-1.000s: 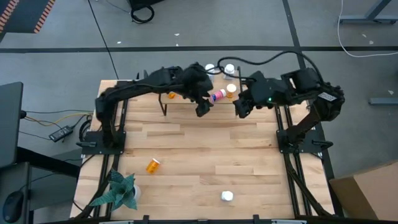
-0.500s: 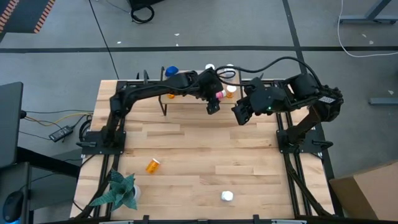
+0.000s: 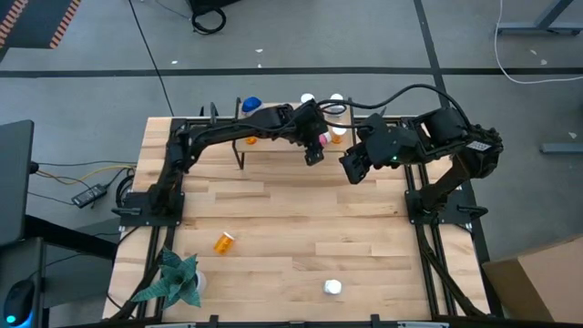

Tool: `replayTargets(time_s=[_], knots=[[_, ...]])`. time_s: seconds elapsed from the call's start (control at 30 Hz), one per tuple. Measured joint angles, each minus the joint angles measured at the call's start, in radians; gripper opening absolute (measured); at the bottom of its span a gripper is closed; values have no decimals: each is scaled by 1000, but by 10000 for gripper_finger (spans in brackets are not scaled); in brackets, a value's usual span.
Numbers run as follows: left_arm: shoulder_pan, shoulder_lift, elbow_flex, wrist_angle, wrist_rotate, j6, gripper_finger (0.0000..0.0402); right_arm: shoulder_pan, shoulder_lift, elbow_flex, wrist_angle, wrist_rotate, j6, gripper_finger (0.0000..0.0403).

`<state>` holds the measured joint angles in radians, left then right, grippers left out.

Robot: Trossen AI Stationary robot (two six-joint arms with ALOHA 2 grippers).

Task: Pick and place medicine bottles onto shelf by color
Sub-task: Put the pink pill bottle on the shelf

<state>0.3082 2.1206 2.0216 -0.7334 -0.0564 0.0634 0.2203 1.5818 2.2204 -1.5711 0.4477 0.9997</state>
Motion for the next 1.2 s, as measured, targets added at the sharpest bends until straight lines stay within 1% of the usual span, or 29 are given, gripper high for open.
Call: replayTargets(time_s=[0.1, 0.23, 0.6, 0.73, 0.8, 0.87, 0.93, 1.03, 1.2], knots=[[1, 18, 0, -5, 1, -5, 246, 0, 0, 0, 0, 0, -8, 229], [1, 23, -1, -25, 1, -7, 231, 0, 0, 0, 0, 0, -12, 229], [5, 15, 0, -61, 1, -46, 161, 0, 0, 0, 0, 16, -45, 229], [5, -2, -2, -83, 1, -72, 160, -2, 0, 0, 0, 75, -56, 229], [5, -23, -2, -77, 1, -71, 163, -13, 0, 0, 0, 115, -91, 229], [11, -54, -2, -81, 9, -72, 163, -45, -5, 0, 1, 120, -134, 229], [19, -88, -2, -80, 21, -79, 160, -92, -13, -1, 1, 98, -176, 229], [28, -144, -2, -57, 49, -100, 158, -181, -33, 0, 0, 27, -233, 229], [33, -230, -2, 65, 99, -132, 163, -359, -37, 0, 0, -178, -298, 229]])
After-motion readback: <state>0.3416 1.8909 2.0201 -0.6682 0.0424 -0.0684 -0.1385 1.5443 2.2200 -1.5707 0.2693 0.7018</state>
